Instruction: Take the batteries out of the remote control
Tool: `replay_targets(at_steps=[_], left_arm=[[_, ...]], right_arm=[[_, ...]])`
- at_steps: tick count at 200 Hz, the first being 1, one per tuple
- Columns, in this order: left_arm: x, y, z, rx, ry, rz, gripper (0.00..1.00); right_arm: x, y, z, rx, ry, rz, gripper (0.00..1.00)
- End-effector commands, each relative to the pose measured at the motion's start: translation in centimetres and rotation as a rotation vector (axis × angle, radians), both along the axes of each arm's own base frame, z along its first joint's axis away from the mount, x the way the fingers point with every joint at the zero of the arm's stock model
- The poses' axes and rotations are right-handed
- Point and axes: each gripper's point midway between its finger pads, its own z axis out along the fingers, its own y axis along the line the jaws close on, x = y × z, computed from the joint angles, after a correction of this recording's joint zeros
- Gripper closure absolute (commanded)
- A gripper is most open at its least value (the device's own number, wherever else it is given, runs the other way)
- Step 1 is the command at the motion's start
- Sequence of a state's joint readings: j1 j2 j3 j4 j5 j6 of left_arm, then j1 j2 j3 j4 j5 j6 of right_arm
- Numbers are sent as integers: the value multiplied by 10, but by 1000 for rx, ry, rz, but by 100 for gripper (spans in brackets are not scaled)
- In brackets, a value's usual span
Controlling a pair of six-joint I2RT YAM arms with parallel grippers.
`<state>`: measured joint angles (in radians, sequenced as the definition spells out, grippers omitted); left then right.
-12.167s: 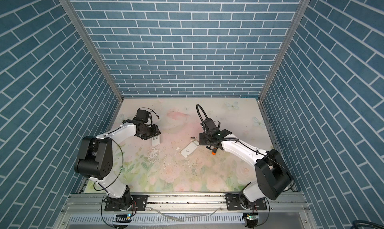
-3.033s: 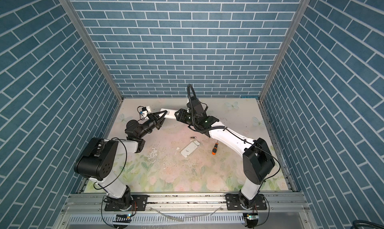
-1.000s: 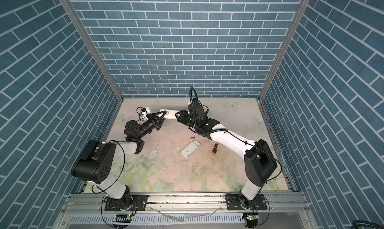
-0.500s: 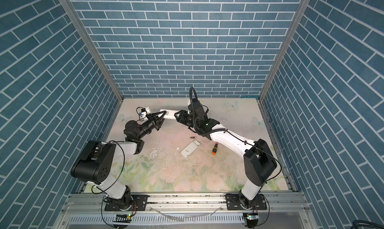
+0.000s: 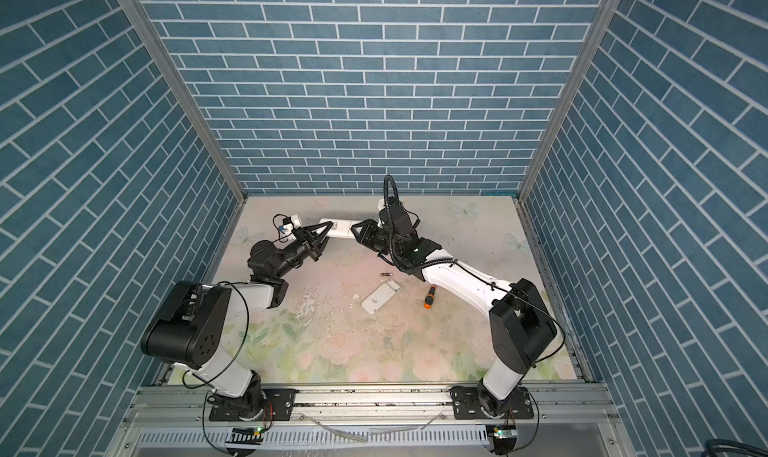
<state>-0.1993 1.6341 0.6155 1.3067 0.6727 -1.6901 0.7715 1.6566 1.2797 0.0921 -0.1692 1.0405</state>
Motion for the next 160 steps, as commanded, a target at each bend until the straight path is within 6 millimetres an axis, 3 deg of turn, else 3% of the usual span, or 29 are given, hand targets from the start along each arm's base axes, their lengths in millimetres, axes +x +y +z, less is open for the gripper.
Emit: replay_targets(at_steps=[1,40,84,160], left_arm=[[-13,1,44,-33,-153,-7,100],[-13,1,43,-33,-151,-6,100],[-12,1,46,-35,-157,-10,100],[-13,0,41,-28,-148,-14,100]], right_arm=[[-2,-20,-41,-131,49,-17,68],[-1,-23,-38,-137,41,-20,60],[-1,-28,-38,-143,39,-27,60],[4,-5,-21,-112,7,55,49]])
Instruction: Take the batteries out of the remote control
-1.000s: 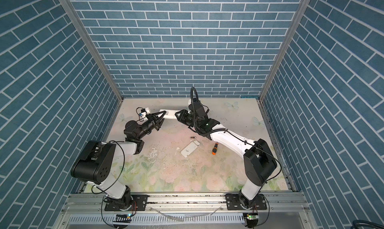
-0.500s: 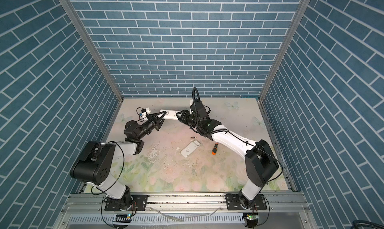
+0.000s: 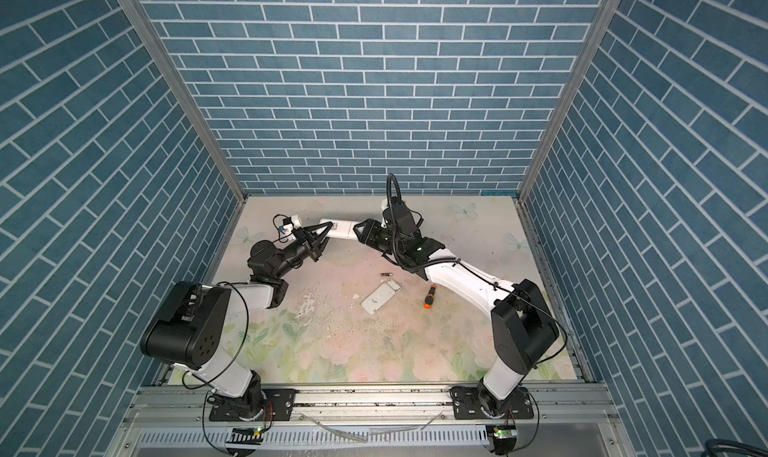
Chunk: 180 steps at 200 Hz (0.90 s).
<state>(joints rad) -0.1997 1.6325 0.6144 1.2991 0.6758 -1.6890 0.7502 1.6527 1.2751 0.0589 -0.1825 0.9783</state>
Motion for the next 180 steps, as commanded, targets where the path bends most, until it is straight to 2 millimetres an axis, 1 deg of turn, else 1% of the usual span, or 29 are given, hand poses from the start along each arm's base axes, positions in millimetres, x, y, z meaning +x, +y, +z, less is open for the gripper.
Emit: replay_targets(at_steps=[1,35,63,105,116,140,180], left_arm=[[-12,1,42,-31,-153,-11,100],[-11,0,41,-30,-152,-12,100],[-10,0,41,-29,-151,-16,100],[-10,-1,41,-29,-152,-17,100],[-10,-1,42,-29,-154,-17,100],[-11,0,42,-31,-154,-15,100],[-10,0,47,-39,-160,-16,100]], right_arm=[[1,4,-14,-60,28,39,49],[2,9,-17,-61,38,53,49],[2,10,-25,-71,57,59,49],[3,14,-20,-67,53,74,48],[3,14,-22,-72,57,76,48],[2,11,-27,-84,65,66,52],[-3,-1,-39,-124,93,40,63]])
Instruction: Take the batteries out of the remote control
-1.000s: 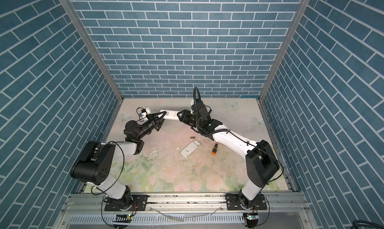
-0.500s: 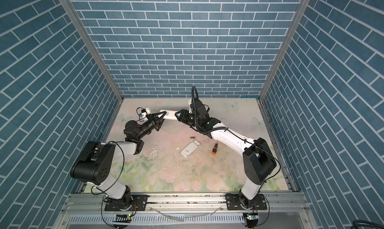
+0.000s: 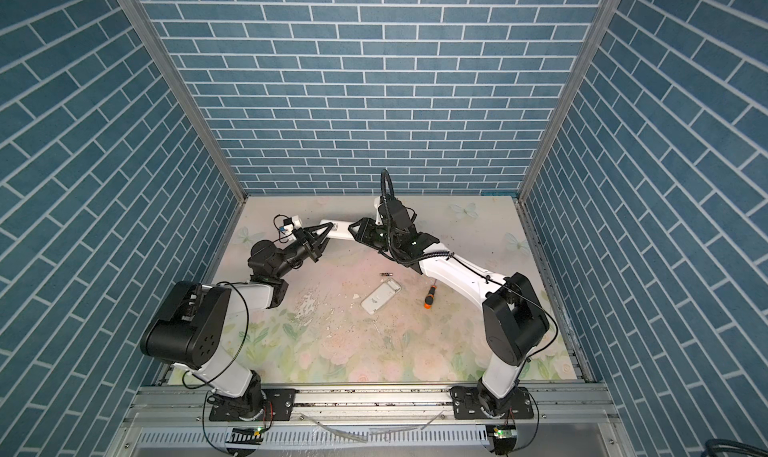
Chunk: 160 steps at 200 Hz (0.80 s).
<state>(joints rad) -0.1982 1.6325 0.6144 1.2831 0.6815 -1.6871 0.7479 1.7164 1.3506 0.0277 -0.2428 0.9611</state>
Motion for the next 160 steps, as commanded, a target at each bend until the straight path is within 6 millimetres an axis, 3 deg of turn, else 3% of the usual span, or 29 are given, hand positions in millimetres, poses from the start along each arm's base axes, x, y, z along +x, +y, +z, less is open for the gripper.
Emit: replay_targets(at_steps=[1,79,160], left_arm=[[-11,0,51,-45,-174,-13,100],[-13,0,55,-59,-169,-25,100],[-12,0,53,-57,-167,-23,100]], right_arm=[[-7,-17,-36,-123,72,-19,63],[-14,-31,-46,-137,88,-29,63],[-12,-34,-42,-125,78,-35,58]])
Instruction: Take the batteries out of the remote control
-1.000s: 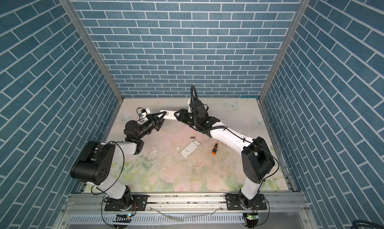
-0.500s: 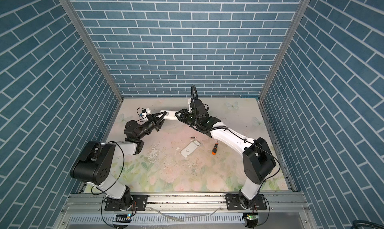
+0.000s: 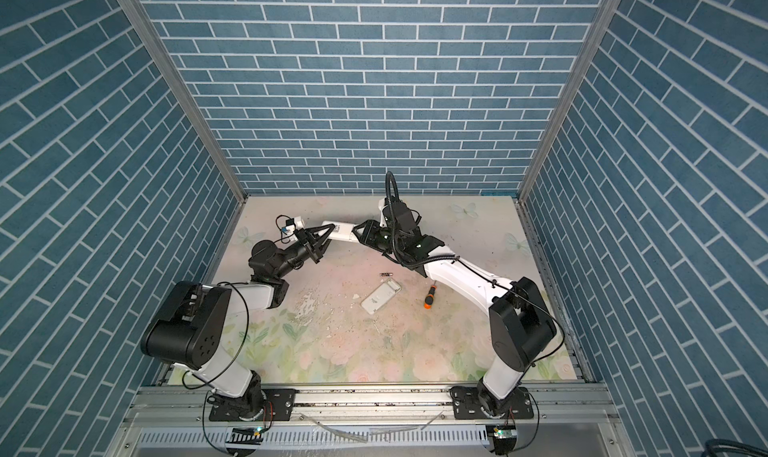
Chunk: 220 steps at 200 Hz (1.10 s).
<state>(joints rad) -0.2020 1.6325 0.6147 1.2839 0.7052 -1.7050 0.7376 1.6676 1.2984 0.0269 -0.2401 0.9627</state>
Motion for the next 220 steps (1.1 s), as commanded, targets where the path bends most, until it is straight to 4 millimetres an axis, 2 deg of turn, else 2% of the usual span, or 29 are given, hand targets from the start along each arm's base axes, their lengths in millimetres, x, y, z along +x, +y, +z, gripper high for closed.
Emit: replay_targets(at_steps=[1,39,182,220], left_arm=[[-9,4,53,-52,-177,8,100],[-9,4,51,-48,-175,8,100],[-4,1,29,-19,-139,0,100],[-4,0,16,-1,-120,-5,100]], right_arm=[[-7,-21,-42,-122,75,-23,58],[-6,-20,-38,-108,66,-22,51],[-7,-19,-16,-56,15,-11,41],[-8,-16,-6,-27,-6,6,38]])
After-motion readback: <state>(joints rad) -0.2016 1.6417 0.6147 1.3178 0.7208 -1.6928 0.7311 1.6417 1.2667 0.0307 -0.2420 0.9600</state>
